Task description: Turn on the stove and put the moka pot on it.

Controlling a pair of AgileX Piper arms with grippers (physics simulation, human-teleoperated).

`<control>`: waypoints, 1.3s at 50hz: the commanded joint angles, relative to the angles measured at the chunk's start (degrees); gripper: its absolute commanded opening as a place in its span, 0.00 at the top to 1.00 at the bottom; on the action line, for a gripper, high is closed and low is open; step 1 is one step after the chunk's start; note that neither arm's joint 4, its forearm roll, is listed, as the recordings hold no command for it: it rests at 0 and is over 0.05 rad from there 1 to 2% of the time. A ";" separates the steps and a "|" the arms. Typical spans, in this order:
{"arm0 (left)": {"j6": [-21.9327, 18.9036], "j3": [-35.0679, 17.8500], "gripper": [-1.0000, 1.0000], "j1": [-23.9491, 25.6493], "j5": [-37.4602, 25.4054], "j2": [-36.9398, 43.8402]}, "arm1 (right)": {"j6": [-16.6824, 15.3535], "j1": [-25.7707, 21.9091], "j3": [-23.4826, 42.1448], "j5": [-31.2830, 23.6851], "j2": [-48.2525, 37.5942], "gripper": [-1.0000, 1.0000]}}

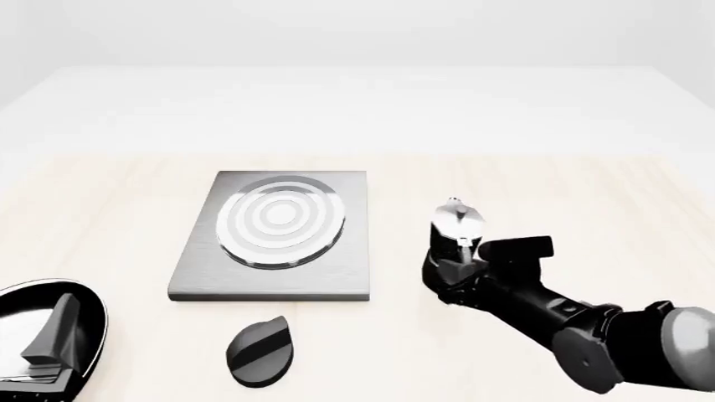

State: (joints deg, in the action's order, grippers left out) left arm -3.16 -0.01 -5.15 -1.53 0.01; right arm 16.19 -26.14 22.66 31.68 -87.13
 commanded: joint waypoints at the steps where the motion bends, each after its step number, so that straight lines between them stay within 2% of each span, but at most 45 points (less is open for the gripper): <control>1: -0.03 0.00 0.00 -0.32 -0.12 0.00 | -2.12 0.13 -2.80 3.01 2.61 1.00; 5: -0.05 0.00 0.00 -0.48 -0.15 0.00 | -3.25 2.45 -4.34 2.72 6.70 1.00; 10: 0.02 0.00 0.00 -0.28 -0.28 0.00 | -4.17 2.64 -4.41 1.41 8.55 1.00; 17: 0.11 0.00 0.00 -0.09 -0.28 0.00 | -7.46 2.86 -4.44 -0.74 12.32 1.00; 20: 0.09 0.00 0.00 -0.01 -0.25 0.00 | -9.59 2.14 -3.71 -2.66 14.73 1.00; 26: 0.14 0.00 0.00 0.07 -0.17 0.00 | -11.91 -0.39 -0.90 -6.54 18.06 1.00; 32: 0.10 0.00 0.00 0.06 -0.20 0.00 | -14.12 -3.45 4.74 -11.20 19.00 1.00; 41: 0.12 0.00 0.00 0.04 -0.50 0.00 | -14.38 -6.52 14.54 -15.98 14.00 1.00; 50: 0.41 0.00 0.00 0.02 -0.67 0.00 | -18.00 -10.97 24.72 -18.07 5.19 1.00; 65: 0.45 0.00 0.00 0.43 -1.11 0.00 | -20.01 -13.43 40.81 -21.08 -9.37 1.00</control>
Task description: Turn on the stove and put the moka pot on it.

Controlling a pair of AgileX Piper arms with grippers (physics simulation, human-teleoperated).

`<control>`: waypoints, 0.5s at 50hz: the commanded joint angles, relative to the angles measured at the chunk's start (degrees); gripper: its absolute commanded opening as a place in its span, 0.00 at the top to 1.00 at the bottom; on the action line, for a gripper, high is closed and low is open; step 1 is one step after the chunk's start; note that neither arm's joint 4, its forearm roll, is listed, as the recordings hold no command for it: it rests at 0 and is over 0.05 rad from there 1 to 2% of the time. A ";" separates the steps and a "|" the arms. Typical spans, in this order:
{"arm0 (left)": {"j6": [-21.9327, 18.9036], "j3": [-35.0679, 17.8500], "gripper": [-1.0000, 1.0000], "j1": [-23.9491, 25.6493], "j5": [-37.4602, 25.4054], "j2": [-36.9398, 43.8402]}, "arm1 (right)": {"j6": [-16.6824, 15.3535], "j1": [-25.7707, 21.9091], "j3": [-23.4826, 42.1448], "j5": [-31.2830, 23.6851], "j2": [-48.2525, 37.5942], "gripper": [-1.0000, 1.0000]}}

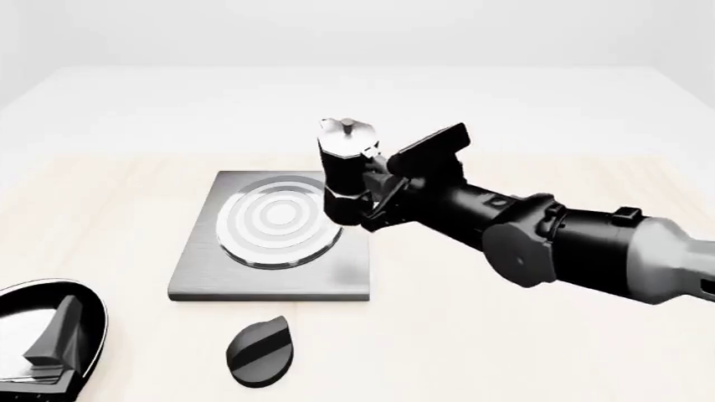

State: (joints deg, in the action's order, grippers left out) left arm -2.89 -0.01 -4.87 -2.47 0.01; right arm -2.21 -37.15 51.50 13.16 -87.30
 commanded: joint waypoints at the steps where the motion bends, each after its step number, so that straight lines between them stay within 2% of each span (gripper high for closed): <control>1: 0.24 0.00 0.00 0.19 -0.21 0.00 | -1.41 -2.72 12.97 -2.88 -10.08 1.00; 13: 0.21 0.00 0.00 0.09 -0.91 0.00 | -2.02 -4.65 24.42 -5.62 -20.12 1.00; 20: 0.27 0.00 0.00 -0.04 -1.18 0.00 | -2.95 -5.62 28.40 -6.48 -23.89 1.00; 25: 0.29 0.00 0.00 -0.04 -1.25 0.00 | -2.26 -6.09 31.60 -7.14 -26.75 1.00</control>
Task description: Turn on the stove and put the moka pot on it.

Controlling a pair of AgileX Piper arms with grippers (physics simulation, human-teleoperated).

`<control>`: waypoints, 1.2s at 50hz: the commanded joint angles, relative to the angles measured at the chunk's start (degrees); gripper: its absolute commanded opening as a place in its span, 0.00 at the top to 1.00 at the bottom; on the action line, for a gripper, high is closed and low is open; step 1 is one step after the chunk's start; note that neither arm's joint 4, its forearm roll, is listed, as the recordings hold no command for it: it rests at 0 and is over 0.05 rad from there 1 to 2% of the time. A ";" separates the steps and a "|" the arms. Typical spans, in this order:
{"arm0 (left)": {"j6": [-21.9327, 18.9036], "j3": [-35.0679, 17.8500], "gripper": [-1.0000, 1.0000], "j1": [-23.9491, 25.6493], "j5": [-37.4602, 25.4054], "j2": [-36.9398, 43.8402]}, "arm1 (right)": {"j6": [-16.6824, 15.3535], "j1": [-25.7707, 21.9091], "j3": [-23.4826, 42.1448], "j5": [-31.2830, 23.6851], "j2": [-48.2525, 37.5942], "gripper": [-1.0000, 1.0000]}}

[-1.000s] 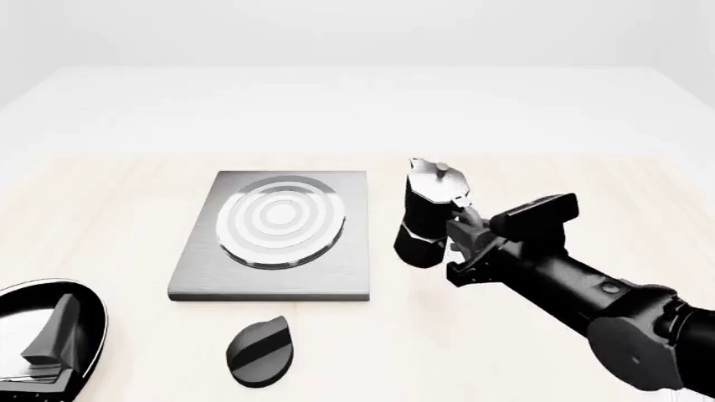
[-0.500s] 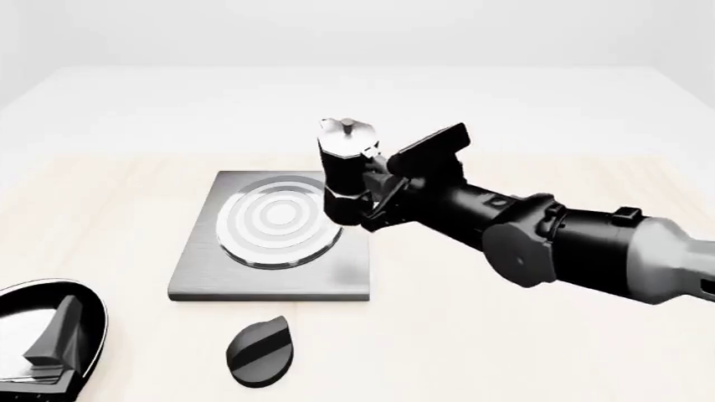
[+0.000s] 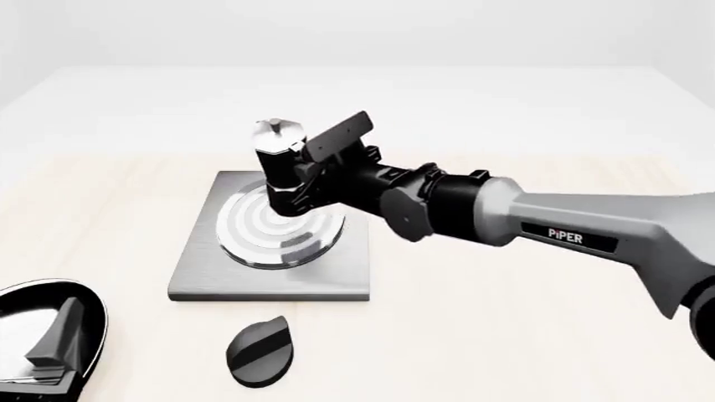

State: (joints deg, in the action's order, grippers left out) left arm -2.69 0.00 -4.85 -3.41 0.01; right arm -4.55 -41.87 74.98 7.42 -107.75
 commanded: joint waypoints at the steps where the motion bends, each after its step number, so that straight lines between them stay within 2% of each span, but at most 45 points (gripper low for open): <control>1: 0.09 0.00 0.00 -0.10 -0.30 0.00 | 0.13 -1.40 8.59 -1.40 -6.82 1.00; 15: -0.20 0.00 0.00 -1.03 -0.30 0.00 | 0.76 -0.56 14.55 -2.42 -13.67 1.00; 16: -0.17 0.00 0.00 -1.23 -0.30 0.00 | 1.50 -0.50 15.10 -2.71 -14.28 1.00; 29: -0.22 0.00 0.00 -1.60 -0.42 0.00 | 2.30 -0.06 17.78 -3.99 -18.30 1.00; 39: -0.16 0.00 0.00 -1.65 -0.48 0.00 | 2.39 -0.26 18.32 -4.76 -20.41 1.00; 48: 0.00 0.00 0.00 -1.72 -0.29 0.00 | 2.05 -0.36 17.37 -5.75 -18.95 1.00; 49: 0.00 0.00 0.00 -1.70 -0.24 0.00 | 1.27 -0.46 16.93 -5.66 -18.35 0.00; 51: 0.00 0.00 0.00 -1.61 -0.22 0.00 | 1.94 -0.44 16.73 -6.28 -17.52 0.00; 60: -0.07 0.00 0.00 -1.32 0.23 0.00 | 0.41 -0.34 12.02 -6.23 -11.67 0.00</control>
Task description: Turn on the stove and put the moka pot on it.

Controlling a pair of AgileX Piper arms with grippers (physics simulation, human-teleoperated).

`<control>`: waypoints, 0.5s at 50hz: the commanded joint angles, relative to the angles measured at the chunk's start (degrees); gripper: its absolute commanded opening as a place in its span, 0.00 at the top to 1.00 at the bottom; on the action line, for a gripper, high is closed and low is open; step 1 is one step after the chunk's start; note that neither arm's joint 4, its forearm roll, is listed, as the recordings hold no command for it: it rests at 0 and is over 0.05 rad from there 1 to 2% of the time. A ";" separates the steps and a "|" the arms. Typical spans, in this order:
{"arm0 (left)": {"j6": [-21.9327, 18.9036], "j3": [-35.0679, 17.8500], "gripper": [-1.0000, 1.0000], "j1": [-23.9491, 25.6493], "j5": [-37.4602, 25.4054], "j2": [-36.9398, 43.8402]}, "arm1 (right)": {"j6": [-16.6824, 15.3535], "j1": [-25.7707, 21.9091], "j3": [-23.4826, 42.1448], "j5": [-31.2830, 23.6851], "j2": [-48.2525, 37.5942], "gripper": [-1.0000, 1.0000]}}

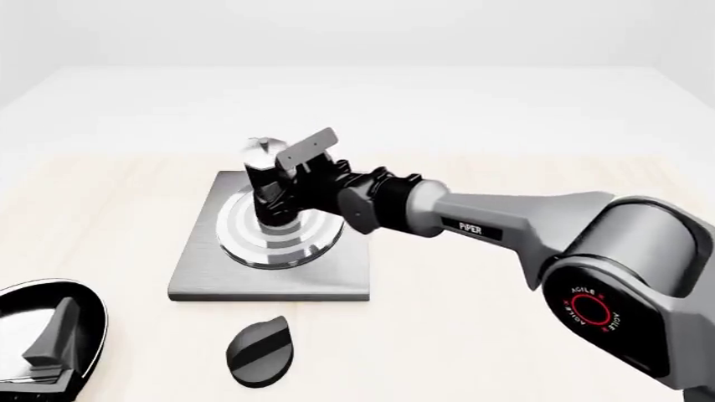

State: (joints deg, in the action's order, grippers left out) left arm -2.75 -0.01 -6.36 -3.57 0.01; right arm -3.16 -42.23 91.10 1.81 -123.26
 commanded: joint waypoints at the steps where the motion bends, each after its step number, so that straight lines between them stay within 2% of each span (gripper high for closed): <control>1: -0.03 0.00 0.00 0.25 0.43 0.00 | -1.34 0.07 -4.47 -0.52 4.15 0.00; 7: -0.06 -0.01 0.00 0.37 0.82 0.00 | -2.34 0.48 -8.56 -0.25 8.65 0.00; 11: -0.13 -0.01 0.00 0.56 1.10 0.00 | -4.30 0.82 -12.37 0.00 13.12 0.00; 12: -0.08 -0.01 0.00 0.58 1.11 0.00 | -5.36 0.89 -14.22 0.18 15.52 0.00; 14: -0.20 -0.02 0.00 0.62 1.21 0.00 | -5.27 0.79 -16.44 -0.44 18.86 0.00; 19: -0.48 -0.04 0.00 1.11 1.50 0.00 | -7.50 0.89 -22.75 -1.75 28.78 0.00; 25: -0.67 -0.05 0.00 1.89 1.41 0.00 | -8.34 0.21 -28.25 -4.86 39.09 0.00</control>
State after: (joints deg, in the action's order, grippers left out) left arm -3.13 -0.04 -5.32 -2.37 0.01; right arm -9.19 -41.77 71.97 -0.20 -99.01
